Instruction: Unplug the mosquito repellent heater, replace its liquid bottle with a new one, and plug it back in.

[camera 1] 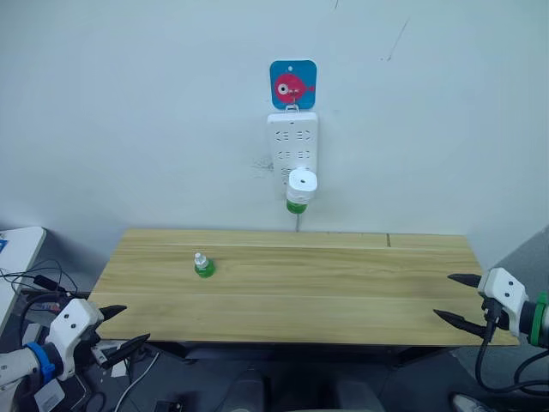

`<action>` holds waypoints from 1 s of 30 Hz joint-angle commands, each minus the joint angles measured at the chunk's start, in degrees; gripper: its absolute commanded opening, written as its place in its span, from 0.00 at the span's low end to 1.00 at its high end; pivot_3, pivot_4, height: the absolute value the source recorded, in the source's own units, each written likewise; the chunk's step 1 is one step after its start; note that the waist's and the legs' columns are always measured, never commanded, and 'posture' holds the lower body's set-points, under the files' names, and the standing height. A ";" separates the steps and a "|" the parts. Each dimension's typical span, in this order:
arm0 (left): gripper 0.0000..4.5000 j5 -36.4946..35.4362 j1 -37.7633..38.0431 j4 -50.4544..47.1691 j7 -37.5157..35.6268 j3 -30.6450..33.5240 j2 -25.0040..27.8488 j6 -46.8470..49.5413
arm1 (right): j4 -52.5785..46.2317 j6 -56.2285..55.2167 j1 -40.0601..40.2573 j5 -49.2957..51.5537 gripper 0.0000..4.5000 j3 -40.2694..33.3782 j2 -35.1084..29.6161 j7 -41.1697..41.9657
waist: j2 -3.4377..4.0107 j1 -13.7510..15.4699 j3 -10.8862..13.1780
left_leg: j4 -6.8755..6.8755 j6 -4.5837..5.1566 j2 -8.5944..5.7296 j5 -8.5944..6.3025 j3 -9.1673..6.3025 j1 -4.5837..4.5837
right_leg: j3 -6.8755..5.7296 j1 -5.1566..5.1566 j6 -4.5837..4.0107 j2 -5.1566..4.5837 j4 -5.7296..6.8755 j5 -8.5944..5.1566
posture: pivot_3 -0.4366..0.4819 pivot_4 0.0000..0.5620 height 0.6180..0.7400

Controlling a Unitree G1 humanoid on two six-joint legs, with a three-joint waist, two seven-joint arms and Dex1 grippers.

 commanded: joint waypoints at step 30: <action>0.75 -10.37 -50.19 -8.65 6.24 -16.60 -9.62 33.76 | -56.83 43.91 -6.59 29.45 1.00 -8.37 3.70 -27.86 | -0.68 -3.63 2.04 | 0.19 -0.17 0.36 -0.07 0.38 -0.29 | -0.25 -0.12 0.62 0.19 0.04 0.30 | 0.25 0.29 1.00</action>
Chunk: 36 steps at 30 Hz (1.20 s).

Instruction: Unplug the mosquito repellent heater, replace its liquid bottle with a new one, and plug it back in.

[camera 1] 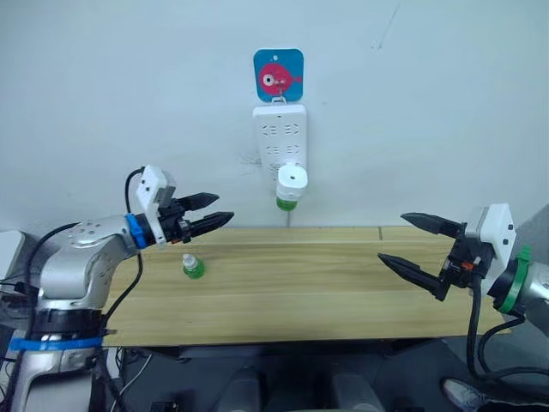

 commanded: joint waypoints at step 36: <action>0.67 15.29 -34.40 46.54 -16.08 -4.91 -10.59 -24.04 | -10.10 10.25 -6.30 8.11 1.00 -0.35 1.09 -14.24 | -0.53 -4.19 2.10 | 0.04 0.02 -0.05 -0.01 0.01 -0.51 | 0.05 -0.44 0.26 0.04 -0.02 0.11 | 0.14 0.35 1.00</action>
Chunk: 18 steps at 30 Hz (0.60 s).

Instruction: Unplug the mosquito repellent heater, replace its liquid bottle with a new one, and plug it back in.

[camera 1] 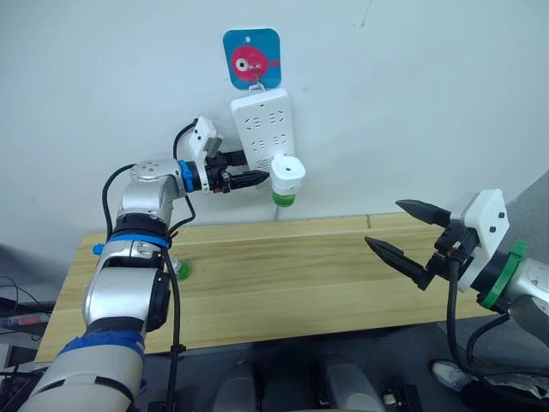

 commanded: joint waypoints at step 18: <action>0.29 0.57 0.91 -2.88 -2.95 0.13 -0.49 -0.47 | 10.49 21.11 -33.66 -13.30 1.00 25.90 28.10 -33.04 | 0.11 -0.46 0.16 | 0.09 -0.01 -0.03 0.02 -0.16 -0.26 | 0.11 -0.24 -0.01 -0.03 0.10 0.03 | 0.15 0.36 1.00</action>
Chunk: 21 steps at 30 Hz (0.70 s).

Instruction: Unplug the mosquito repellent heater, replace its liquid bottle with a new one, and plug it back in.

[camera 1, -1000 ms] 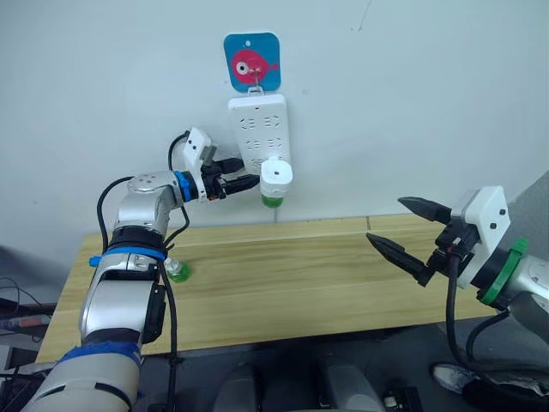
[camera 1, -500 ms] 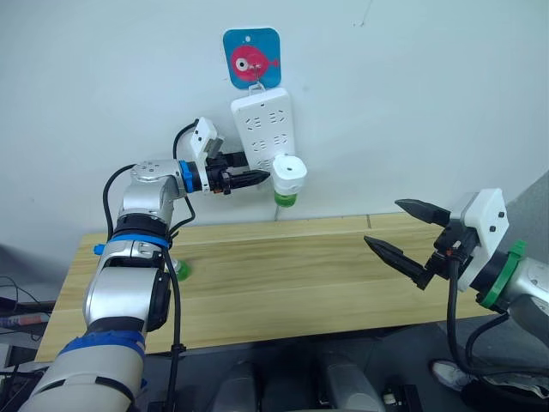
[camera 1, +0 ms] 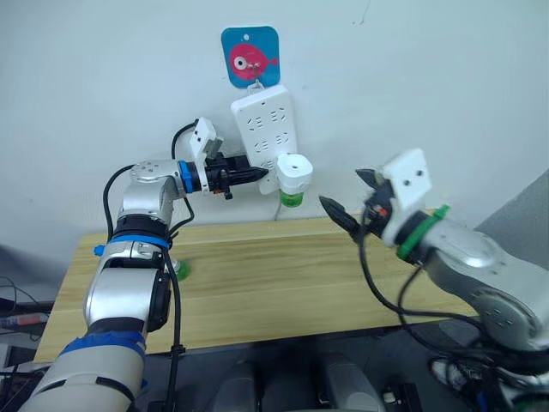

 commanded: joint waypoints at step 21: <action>0.29 0.38 1.50 -4.46 -0.70 -0.51 -0.66 0.31 | 17.81 -0.01 -12.27 -13.66 0.71 3.68 20.72 -1.51 | 0.04 -0.50 -0.01 | 0.11 0.02 -0.09 0.01 -0.18 -0.73 | -0.05 -0.68 0.01 -0.03 0.19 0.05 | 0.18 0.34 1.00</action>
